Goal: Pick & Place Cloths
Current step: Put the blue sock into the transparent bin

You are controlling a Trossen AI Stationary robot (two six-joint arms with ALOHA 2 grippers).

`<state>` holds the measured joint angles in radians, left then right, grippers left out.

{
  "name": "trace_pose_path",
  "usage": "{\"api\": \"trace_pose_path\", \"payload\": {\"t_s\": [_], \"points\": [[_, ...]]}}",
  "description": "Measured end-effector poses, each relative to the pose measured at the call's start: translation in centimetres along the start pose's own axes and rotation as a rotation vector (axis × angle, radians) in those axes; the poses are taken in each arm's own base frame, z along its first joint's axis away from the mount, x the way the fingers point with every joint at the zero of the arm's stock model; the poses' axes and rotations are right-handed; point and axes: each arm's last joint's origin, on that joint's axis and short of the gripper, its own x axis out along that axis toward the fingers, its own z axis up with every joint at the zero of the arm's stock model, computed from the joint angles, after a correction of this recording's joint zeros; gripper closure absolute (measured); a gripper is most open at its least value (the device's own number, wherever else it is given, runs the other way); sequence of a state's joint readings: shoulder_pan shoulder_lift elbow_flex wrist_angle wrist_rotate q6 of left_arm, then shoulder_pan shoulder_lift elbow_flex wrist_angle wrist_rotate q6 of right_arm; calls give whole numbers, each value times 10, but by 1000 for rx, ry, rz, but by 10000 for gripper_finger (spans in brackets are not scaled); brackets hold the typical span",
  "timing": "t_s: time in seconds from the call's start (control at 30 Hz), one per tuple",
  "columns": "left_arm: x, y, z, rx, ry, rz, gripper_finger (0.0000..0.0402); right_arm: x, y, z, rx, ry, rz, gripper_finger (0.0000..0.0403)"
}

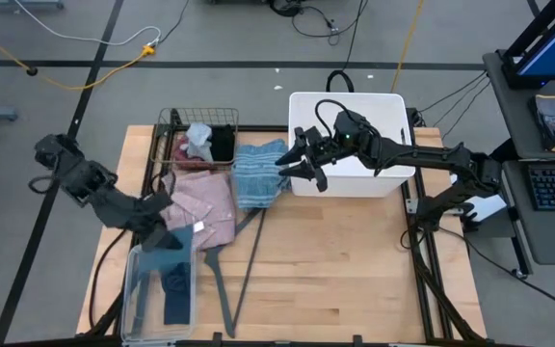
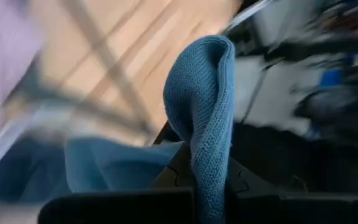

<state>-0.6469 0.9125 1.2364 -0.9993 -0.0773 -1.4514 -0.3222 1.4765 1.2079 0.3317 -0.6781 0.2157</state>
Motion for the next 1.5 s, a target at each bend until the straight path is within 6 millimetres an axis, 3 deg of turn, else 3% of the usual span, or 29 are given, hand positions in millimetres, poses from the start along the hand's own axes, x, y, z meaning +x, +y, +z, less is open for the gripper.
{"api": "trace_pose_path", "payload": {"t_s": [0.27, 0.83, 1.5], "points": [[18, 16, -26, -225, 313, 365, 395, 0, -1, 0, 1, -12, -53, 264], [76, 14, -39, -153, 250, 587, 394, 0, -2, 1, -21, -19, -81, 264], [128, 56, -52, -266, 289, 645, 389, 0, -2, 1, -43, -21, -73, 264]]}}
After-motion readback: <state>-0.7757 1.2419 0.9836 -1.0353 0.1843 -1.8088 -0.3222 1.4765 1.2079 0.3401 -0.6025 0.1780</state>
